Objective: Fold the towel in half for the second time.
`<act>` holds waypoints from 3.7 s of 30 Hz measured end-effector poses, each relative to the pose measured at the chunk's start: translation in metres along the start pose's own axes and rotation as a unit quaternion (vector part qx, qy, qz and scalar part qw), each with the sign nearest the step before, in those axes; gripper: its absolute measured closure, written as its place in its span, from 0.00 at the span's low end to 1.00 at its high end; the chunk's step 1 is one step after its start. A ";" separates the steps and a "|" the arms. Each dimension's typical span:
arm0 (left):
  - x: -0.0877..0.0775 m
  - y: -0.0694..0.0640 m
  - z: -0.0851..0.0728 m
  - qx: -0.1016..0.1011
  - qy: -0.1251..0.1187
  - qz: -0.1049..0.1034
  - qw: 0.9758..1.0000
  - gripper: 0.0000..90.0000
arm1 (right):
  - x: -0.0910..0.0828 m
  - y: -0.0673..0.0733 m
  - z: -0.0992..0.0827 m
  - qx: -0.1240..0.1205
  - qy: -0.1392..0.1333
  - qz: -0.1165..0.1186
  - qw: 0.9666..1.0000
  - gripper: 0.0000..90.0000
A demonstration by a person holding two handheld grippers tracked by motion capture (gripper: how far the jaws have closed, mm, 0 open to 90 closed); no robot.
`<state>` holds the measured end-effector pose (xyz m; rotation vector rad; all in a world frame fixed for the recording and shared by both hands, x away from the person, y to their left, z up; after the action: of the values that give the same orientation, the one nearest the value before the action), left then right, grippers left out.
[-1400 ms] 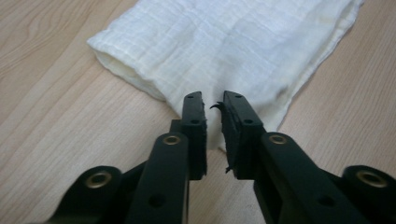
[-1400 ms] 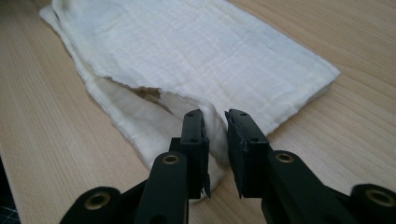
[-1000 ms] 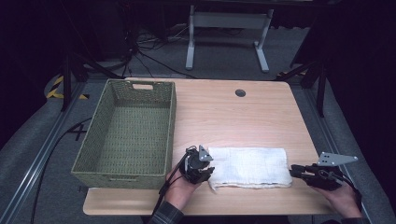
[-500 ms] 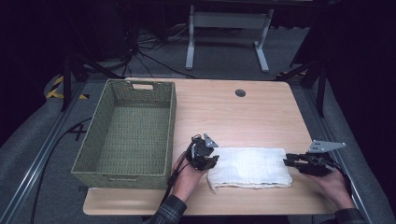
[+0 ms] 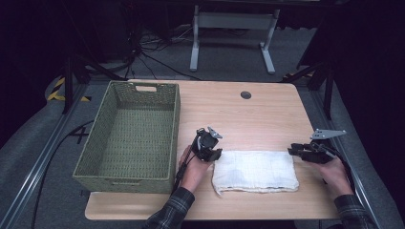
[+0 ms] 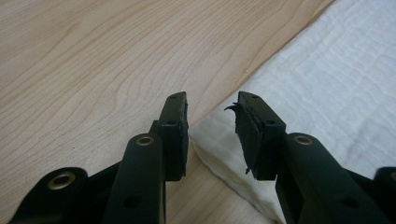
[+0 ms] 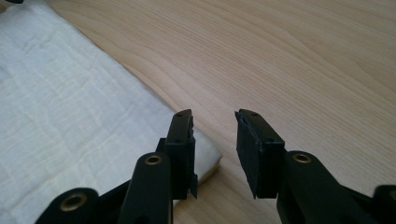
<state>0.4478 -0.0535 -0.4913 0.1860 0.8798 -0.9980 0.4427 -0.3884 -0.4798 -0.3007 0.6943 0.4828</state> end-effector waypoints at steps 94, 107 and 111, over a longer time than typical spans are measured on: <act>-0.047 -0.077 -0.049 0.090 -0.023 -0.044 0.995 0.96 | -0.056 0.046 -0.031 -0.050 -0.034 0.011 0.998 0.96; -0.040 -0.085 -0.066 0.088 0.012 -0.074 0.993 0.89 | -0.065 0.057 -0.043 -0.040 -0.029 0.035 0.998 0.87; -0.051 -0.086 -0.055 0.085 -0.013 -0.086 0.993 0.85 | -0.074 0.057 -0.035 -0.036 -0.052 0.030 0.998 0.86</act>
<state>0.3365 -0.0403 -0.4701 0.2444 0.7952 -1.2351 0.3457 -0.3785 -0.4615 -0.3215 0.5872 0.5785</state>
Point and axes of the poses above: each handheld gripper's, and its own axes: x roughly forward along the jaws, z roughly out of its top, y roughly to its left, the point moved 7 cm from there along x, roughly forward along the jaws, and after that the axes turned 14 degrees about -z, right-handed, at the moved point
